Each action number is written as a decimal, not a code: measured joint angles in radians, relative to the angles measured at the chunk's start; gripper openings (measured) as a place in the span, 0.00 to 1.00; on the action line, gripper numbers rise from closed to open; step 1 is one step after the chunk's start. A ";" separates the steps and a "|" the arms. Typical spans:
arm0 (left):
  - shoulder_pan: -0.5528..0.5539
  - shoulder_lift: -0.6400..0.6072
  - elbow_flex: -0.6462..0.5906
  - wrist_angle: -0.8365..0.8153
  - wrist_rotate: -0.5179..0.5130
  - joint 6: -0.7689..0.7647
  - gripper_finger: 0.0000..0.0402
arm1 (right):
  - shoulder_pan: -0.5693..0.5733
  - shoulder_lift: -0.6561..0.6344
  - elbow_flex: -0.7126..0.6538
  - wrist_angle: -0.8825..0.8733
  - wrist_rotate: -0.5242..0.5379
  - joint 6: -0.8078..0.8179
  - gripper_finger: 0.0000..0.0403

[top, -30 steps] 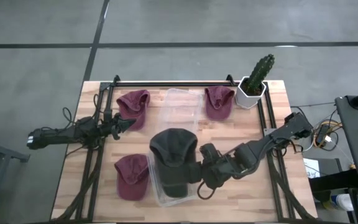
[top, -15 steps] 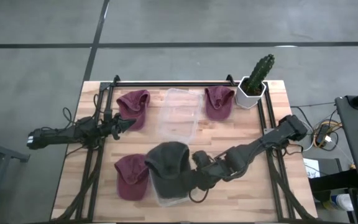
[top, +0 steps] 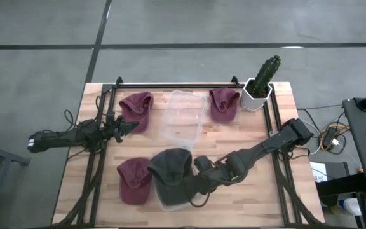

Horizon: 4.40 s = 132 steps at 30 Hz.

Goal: Pick & Place hat
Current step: Put the black cap into the bottom transparent bin, then put the bottom red cap into the top transparent bin

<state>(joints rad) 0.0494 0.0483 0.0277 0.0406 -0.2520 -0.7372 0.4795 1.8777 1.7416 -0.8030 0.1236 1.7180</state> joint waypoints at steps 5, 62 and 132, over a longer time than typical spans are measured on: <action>0.000 0.000 0.000 0.000 0.000 -0.001 0.00 | -0.005 0.007 0.000 0.006 0.006 -0.014 0.09; 0.000 0.038 0.254 -0.292 0.342 -0.475 0.39 | -0.093 -0.139 0.021 -0.055 0.329 -0.335 0.52; -0.728 1.114 0.597 -0.716 0.547 -1.191 0.40 | -0.297 -0.209 0.020 -0.054 0.234 -1.085 0.52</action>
<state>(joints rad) -0.6788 1.1620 0.6248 -0.6749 0.2954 -1.9285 0.1829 1.6688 1.7615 -0.8574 0.3580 0.6331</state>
